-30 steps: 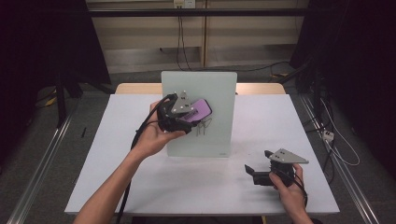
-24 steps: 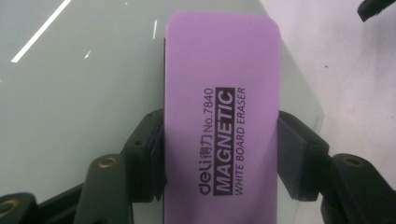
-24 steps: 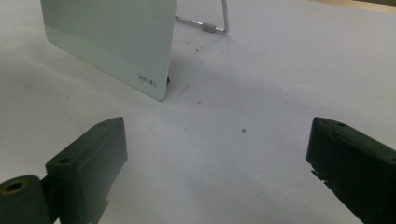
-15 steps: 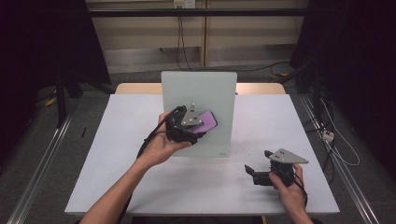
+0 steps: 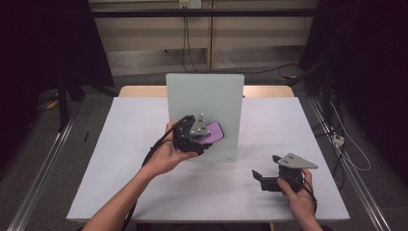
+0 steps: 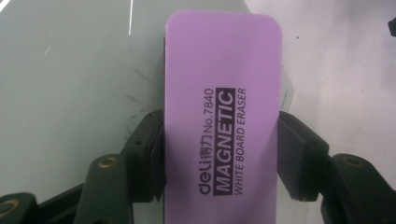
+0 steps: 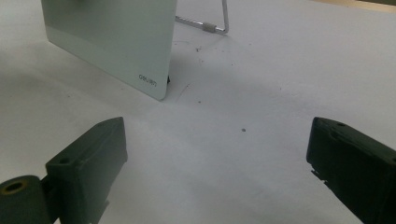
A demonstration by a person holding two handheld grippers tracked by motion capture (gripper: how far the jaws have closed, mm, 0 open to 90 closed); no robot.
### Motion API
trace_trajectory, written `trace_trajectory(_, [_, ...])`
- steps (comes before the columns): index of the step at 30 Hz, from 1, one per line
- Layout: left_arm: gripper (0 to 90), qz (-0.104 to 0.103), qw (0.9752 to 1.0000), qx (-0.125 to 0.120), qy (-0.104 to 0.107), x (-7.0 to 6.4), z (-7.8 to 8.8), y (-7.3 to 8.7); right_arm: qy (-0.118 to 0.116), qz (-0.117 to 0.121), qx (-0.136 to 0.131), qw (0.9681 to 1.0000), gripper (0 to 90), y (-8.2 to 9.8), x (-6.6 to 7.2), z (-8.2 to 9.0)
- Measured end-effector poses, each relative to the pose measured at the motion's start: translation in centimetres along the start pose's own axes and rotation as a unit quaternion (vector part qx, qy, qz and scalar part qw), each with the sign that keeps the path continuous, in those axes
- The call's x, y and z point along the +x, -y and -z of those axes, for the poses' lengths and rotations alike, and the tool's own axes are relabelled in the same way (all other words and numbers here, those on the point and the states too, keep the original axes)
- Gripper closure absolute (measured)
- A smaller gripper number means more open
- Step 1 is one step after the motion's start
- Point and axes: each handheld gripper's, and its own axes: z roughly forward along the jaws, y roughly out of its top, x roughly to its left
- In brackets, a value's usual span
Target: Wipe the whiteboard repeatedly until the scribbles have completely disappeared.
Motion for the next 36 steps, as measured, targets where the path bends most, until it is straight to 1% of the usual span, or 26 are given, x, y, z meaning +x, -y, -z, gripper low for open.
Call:
trace_trajectory(2, [40.8,0.006,0.9999,-0.007,-0.011,0.5,0.7,-0.2,0.000,0.000,0.000,1.0000,5.6,0.0,0.0,0.0])
trace_trajectory(4, [40.8,0.014,0.9995,-0.018,-0.021,1.2,1.5,-0.4,0.000,0.000,0.001,1.0000,5.6,0.0,0.0,0.0])
trace_trajectory(5, [40.8,0.018,0.9994,-0.023,-0.020,1.7,1.9,-0.5,-0.001,0.000,0.001,1.0000,5.6,0.0,0.1,0.0])
trace_trajectory(6, [40.8,0.022,0.9989,-0.029,-0.030,2.2,2.4,-0.7,0.000,0.000,0.001,1.0000,5.6,0.0,0.1,0.0])
trace_trajectory(9, [40.8,0.032,0.9976,-0.043,-0.043,3.1,3.4,-1.2,0.000,0.000,0.002,1.0000,5.6,0.0,0.1,0.0])
trace_trajectory(10, [40.8,0.034,0.9975,-0.043,-0.045,3.2,3.5,-1.3,0.000,0.001,0.001,1.0000,5.6,0.0,0.1,0.0])
trace_trajectory(11, [40.8,0.034,0.9978,-0.039,-0.042,3.2,3.4,-1.4,0.000,0.000,0.001,1.0000,5.6,0.0,0.1,0.0])
trace_trajectory(12, [40.8,0.030,0.9977,-0.040,-0.046,3.0,3.2,-1.5,0.000,0.001,0.000,1.0000,5.6,0.0,0.0,0.0])
trace_trajectory(14, [40.8,0.025,0.9982,-0.031,-0.045,2.5,2.6,-1.5,0.000,0.000,0.001,1.0000,5.6,0.0,0.0,0.0])
trace_trajectory(19, [40.8,0.008,0.9993,-0.013,-0.035,1.2,1.3,-1.6,-0.002,0.001,0.004,1.0000,5.6,0.0,0.2,-0.1])
trace_trajectory(23, [40.9,-0.008,0.9996,0.009,-0.027,0.1,0.3,-1.3,-0.002,0.000,0.003,1.0000,5.6,0.0,0.1,-0.1])
trace_trajectory(26, [40.8,-0.014,0.9995,0.025,-0.014,-0.6,-0.4,-0.7,-0.002,0.000,0.003,1.0000,5.6,0.0,0.1,-0.1])
trace_trajectory(28, [40.9,-0.013,0.9995,0.028,-0.003,-1.0,-0.9,-0.3,-0.002,0.000,0.003,1.0000,5.6,0.0,0.1,-0.1])
trace_trajectory(29, [40.9,-0.017,0.9993,0.035,0.001,-1.1,-1.1,-0.1,-0.002,0.001,0.003,1.0000,5.6,0.0,0.2,-0.1])
trace_trajectory(30, [40.9,-0.013,0.9993,0.035,0.004,-1.4,-1.3,0.1,-0.003,0.002,0.003,1.0000,5.6,0.0,0.2,-0.1])
trace_trajectory(31, [40.9,-0.019,0.9991,0.038,0.004,-1.5,-1.4,0.2,-0.003,0.002,0.004,1.0000,5.6,0.0,0.2,-0.1])
trace_trajectory(32, [40.9,-0.016,0.9991,0.039,0.005,-1.7,-1.5,0.3,-0.002,0.002,0.004,1.0000,5.6,0.0,0.2,-0.1])
trace_trajectory(34, [40.9,-0.017,0.9989,0.042,0.009,-1.9,-1.7,0.5,-0.002,0.002,0.004,1.0000,5.6,0.0,0.1,-0.1])
trace_trajectory(35, [40.9,-0.018,0.9987,0.045,0.018,-1.9,-1.8,0.6,-0.002,0.001,0.004,1.0000,5.6,0.0,0.2,-0.1])
trace_trajectory(36, [40.9,-0.022,0.9986,0.046,0.012,-2.0,-1.9,0.7,-0.002,0.001,0.004,1.0000,5.6,0.0,0.2,-0.1])
